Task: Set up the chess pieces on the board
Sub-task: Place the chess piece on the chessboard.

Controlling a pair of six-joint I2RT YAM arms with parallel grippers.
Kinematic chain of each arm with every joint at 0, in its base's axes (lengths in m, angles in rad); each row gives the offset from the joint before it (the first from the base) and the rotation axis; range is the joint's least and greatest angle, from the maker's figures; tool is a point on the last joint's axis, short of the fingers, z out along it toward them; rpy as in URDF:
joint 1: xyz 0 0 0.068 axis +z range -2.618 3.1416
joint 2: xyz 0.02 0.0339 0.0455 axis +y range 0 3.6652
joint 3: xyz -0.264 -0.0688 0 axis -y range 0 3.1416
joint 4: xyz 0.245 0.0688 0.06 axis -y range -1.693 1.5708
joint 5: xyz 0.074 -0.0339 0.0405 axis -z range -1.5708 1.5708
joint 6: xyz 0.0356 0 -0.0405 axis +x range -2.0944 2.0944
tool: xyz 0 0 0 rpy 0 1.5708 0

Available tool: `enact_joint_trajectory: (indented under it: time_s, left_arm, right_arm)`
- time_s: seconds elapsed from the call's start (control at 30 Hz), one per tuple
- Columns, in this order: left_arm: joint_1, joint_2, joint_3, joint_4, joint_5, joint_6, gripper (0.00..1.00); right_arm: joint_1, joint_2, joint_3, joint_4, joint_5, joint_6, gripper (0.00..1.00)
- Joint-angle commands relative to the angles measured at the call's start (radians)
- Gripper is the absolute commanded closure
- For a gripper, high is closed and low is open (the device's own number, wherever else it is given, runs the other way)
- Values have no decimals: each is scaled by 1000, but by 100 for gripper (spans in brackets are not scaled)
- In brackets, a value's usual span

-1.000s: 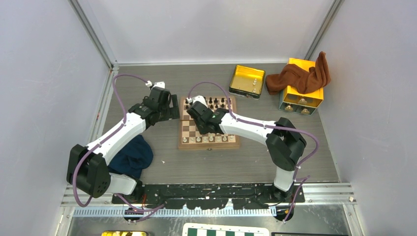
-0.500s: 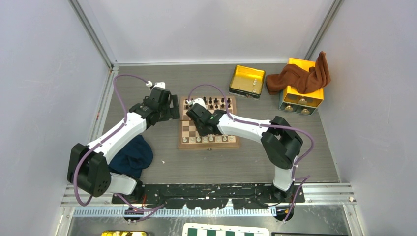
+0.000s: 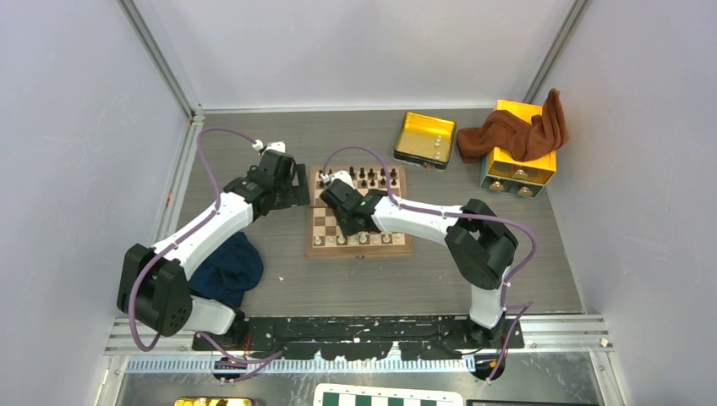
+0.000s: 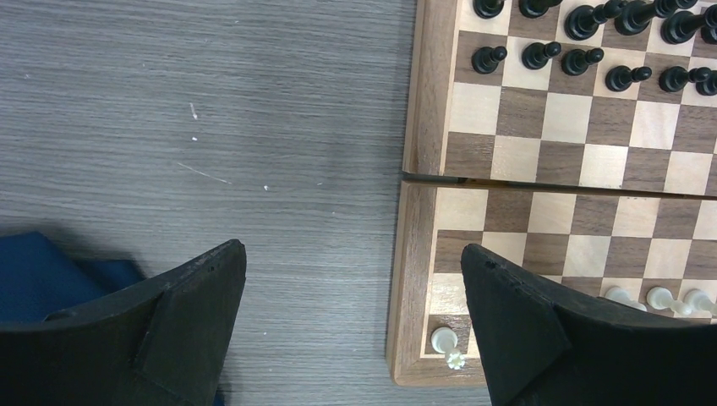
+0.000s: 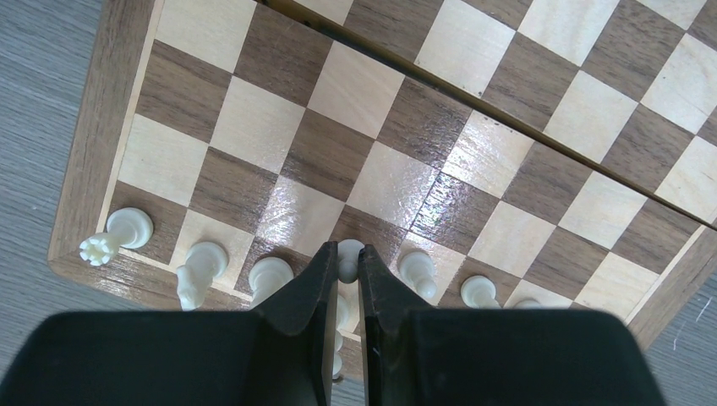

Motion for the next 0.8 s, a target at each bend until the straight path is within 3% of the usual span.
enact_joint_trajectory:
  time_s: [0.0,0.77]
  left_arm:
    - [6,4,21,27,-13,8,2]
    - [6,14,28,24,-5,3,1]
  right_arm:
    - [6,-5,7,23,19,11,96]
    - [7,-5,-4,10,46,17,93]
